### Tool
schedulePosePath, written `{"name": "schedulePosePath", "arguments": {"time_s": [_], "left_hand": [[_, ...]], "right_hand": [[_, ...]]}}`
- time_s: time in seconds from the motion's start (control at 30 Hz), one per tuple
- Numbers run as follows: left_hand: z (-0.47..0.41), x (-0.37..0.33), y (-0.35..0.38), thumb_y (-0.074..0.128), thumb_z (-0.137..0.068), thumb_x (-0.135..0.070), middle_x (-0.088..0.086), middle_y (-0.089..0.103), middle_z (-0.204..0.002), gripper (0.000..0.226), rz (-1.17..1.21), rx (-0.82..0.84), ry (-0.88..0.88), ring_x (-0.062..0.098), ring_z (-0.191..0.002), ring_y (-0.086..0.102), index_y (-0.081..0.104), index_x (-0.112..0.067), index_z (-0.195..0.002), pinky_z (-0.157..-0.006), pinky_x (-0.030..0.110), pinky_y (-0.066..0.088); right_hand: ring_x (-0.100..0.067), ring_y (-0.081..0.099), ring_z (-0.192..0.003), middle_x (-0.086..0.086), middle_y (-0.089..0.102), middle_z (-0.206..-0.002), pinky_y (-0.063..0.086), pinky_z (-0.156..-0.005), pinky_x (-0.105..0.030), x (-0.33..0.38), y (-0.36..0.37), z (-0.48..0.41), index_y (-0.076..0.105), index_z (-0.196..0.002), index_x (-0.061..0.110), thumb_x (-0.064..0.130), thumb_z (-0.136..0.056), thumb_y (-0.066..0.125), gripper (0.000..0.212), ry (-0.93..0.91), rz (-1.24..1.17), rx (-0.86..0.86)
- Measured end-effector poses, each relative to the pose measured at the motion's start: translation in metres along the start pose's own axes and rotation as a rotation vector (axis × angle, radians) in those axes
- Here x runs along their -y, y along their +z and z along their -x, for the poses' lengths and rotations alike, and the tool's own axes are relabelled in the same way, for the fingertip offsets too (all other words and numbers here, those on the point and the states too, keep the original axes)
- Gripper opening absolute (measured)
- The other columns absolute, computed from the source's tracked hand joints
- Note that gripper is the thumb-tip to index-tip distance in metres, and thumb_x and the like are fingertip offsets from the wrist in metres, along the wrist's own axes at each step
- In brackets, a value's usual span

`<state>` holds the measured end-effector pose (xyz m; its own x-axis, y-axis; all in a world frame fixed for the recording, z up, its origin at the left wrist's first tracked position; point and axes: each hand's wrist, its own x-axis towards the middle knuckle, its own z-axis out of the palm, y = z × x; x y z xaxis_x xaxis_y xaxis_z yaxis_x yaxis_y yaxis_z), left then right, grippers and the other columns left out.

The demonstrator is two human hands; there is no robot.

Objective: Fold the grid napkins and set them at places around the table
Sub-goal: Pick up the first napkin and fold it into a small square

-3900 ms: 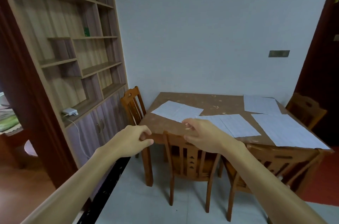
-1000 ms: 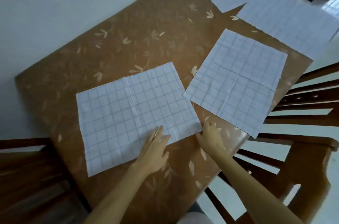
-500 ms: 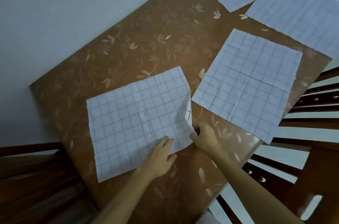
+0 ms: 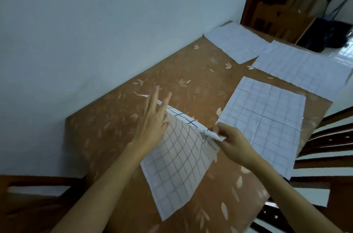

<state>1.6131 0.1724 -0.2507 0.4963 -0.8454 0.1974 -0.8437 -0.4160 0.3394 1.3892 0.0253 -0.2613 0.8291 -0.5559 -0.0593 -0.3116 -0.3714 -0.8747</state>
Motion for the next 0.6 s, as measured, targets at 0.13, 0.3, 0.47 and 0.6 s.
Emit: {"name": "schedulePosePath", "arguments": {"time_s": [0.13,0.3,0.47,0.6], "left_hand": [[-0.009,0.003,-0.048,0.074,-0.077,-0.001,0.012,0.033,-0.16,0.056,0.086,-0.108,-0.037,0.035,-0.151,0.021,0.065,-0.019,-0.13,-0.12,0.051,0.024],[-0.005,0.012,-0.107,0.074,-0.088,-0.032,0.004,0.076,-0.098,0.022,0.122,-0.212,0.021,0.027,-0.094,0.068,0.078,-0.012,-0.095,-0.085,0.04,0.051],[0.018,0.026,-0.174,0.071,-0.091,-0.027,-0.005,0.044,-0.055,0.04,0.194,-0.251,-0.071,0.009,-0.052,0.042,0.045,-0.023,-0.062,-0.054,0.028,0.033],[0.04,0.03,-0.222,0.066,-0.096,-0.026,-0.015,0.054,-0.063,0.028,0.215,-0.362,-0.076,-0.007,-0.06,0.058,0.052,-0.015,-0.074,-0.056,0.017,0.038]], "right_hand": [[-0.01,0.052,-0.067,0.01,0.062,-0.072,0.04,-0.062,-0.025,0.057,-0.029,0.01,0.053,-0.07,0.025,-0.002,-0.096,0.057,0.038,-0.13,-0.069,-0.051],[-0.021,0.062,-0.076,-0.005,0.066,-0.087,0.05,-0.062,-0.035,0.116,-0.06,0.015,0.063,-0.093,0.014,0.008,-0.096,0.062,0.007,-0.278,-0.053,-0.2],[-0.013,0.074,-0.093,0.001,0.075,-0.101,0.063,-0.076,-0.03,0.174,-0.083,0.021,0.063,-0.121,0.015,0.011,-0.094,0.065,0.028,-0.296,-0.245,-0.299],[-0.015,0.075,-0.091,0.003,0.077,-0.097,0.063,-0.081,-0.04,0.213,-0.091,0.024,0.069,-0.104,0.028,0.012,-0.093,0.068,0.02,-0.362,-0.235,-0.338]]}}
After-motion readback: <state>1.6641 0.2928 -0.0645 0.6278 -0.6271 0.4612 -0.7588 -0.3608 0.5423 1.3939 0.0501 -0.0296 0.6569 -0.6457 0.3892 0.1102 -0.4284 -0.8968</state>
